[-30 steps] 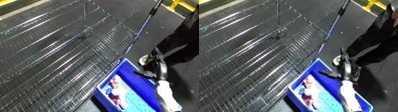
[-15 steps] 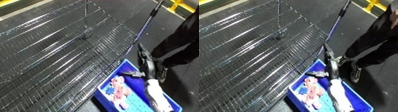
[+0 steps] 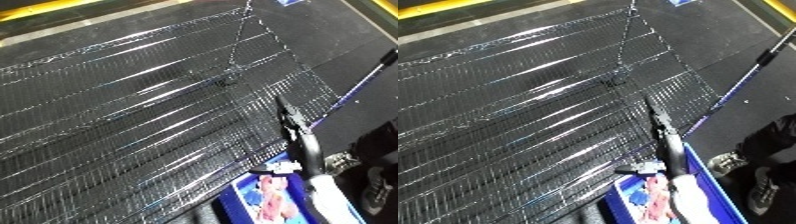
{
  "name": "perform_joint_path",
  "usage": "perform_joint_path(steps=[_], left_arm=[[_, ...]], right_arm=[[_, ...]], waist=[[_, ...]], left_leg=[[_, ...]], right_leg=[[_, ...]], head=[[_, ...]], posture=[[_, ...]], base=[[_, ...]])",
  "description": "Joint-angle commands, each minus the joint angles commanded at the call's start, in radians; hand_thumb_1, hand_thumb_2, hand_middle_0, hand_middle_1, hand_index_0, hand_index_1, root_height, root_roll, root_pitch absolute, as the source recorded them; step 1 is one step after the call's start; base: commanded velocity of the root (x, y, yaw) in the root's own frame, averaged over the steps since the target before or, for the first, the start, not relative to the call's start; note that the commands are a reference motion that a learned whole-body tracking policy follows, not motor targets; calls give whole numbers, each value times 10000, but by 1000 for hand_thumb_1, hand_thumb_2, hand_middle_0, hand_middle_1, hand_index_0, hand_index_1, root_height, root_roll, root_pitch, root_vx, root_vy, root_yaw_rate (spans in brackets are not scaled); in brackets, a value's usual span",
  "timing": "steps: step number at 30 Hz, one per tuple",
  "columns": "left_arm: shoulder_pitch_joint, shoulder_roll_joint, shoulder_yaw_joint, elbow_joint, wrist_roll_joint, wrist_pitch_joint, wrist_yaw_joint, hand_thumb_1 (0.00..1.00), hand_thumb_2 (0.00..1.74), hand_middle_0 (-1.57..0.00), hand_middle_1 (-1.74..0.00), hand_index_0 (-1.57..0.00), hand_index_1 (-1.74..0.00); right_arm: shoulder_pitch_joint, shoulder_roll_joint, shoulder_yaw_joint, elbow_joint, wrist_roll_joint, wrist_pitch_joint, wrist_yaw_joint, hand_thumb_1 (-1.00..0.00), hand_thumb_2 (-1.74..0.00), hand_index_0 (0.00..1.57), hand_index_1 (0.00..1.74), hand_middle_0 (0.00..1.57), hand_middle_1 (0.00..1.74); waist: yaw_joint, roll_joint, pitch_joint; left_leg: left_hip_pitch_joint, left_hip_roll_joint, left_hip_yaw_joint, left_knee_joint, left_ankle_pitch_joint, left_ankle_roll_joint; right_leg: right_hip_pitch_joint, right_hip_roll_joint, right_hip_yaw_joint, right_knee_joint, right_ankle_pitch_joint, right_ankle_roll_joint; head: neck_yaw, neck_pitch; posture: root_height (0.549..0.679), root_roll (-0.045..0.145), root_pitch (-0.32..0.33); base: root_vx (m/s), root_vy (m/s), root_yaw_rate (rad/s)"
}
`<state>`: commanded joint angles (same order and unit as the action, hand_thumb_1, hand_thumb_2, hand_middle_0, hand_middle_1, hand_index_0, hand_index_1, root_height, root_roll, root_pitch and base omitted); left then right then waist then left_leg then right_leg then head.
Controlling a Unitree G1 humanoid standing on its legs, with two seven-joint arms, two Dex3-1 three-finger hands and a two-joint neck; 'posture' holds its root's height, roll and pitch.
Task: Pick up the object and place it into the box
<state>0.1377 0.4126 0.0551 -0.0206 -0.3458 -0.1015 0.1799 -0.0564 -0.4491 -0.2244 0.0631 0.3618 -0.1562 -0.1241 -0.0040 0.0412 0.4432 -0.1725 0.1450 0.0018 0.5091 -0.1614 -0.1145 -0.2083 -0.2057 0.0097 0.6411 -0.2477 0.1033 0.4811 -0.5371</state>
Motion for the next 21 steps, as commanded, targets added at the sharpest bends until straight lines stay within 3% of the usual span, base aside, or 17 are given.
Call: perform_joint_path(steps=[13, 21], left_arm=[[-670, 62, -386, 149, 108, -117, 363, 1000, 1740, -1570, -1740, -1570, -1740], [-801, 69, -436, 204, 210, -81, 343, 1000, 1740, -1570, -1740, -1570, -1740]], right_arm=[[-1283, 273, 1728, -15, -389, 110, -106, 0, 0, 0, 0, 0, 0], [-1545, 286, 2192, 187, -557, 145, -23, 0, 0, 0, 0, 0, 0]], waist=[[690, -176, -50], [978, -279, -56]], left_leg=[[-172, -182, -313, 111, -52, 68], [-135, -222, -422, 26, -69, 88]], right_leg=[[196, -170, -383, 38, -17, 25], [336, -186, -537, -100, 10, 51]], head=[[-2682, -384], [-3508, -624]], posture=[[649, 39, -126], [650, 34, -126]], base=[[9, 25, 123], [16, 19, 40]])
